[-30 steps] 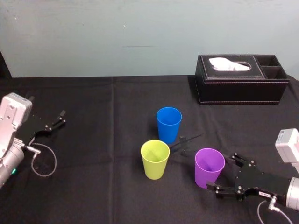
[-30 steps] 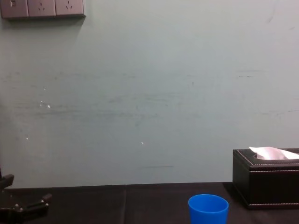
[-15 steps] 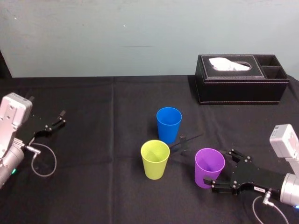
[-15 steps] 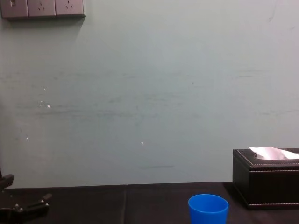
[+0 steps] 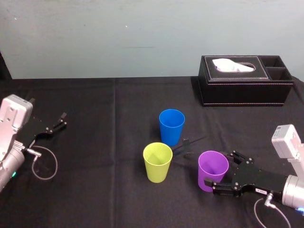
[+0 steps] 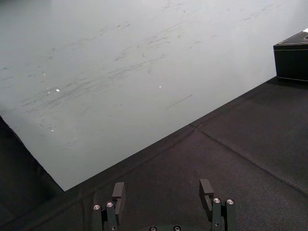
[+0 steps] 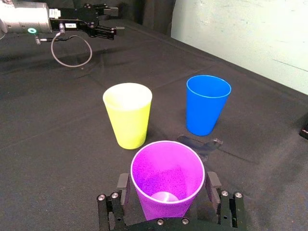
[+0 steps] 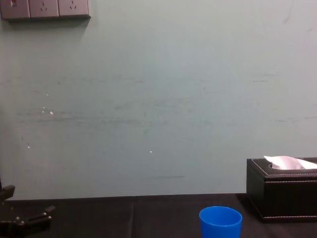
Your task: Stack the three plastic cups sequentially using one hand.
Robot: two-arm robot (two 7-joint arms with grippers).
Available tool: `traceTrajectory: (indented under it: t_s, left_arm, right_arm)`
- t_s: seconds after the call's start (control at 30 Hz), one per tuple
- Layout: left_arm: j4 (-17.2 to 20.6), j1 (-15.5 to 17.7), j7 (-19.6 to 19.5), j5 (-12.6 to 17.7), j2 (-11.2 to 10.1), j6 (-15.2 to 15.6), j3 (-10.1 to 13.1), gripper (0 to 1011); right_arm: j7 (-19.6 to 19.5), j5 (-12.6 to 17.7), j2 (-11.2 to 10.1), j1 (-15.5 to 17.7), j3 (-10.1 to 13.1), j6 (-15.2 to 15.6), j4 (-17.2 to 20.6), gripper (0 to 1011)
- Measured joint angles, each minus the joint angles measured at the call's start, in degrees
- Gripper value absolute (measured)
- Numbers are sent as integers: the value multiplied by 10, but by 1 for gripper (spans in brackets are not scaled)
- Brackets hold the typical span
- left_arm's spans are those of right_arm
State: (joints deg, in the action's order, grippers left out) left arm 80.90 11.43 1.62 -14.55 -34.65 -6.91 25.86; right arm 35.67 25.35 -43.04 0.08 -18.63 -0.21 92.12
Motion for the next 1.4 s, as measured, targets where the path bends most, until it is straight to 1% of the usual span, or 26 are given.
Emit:
traceTrajectory:
  t_s: [0.07,0.13,0.37,0.5,0.8,1.13,1.2,1.4]
  left_arm:
    - [0,0,0,0,0,0,0,1010]
    - [0,0,0,0,0,0,0,1010]
    - [0,0,0,0,0,0,0,1010]
    - [0,0,0,0,0,0,0,1010]
    - [0,0,0,0,0,0,0,1010]
    - [0,0,0,0,0,0,0,1010]
    - [0,0,0,0,0,0,0,1010]
    - [0,0,0,0,0,0,0,1010]
  right_arm:
    - [0,0,0,0,0,0,0,995]
    - [0,0,0,0,0,0,0,963]
    - [0,0,0,1,1,-1,0,807]
    - [0,0,-1,1,1,-1,1,773]
    - [0,0,-1,1,1,-2,1,736]
    - [-1,0,-2,3,2,-1,2,736]
    - [-6,0,-3,4,4,-1,7,736]
    - [-27,0,-11,13,21,9,38,736]
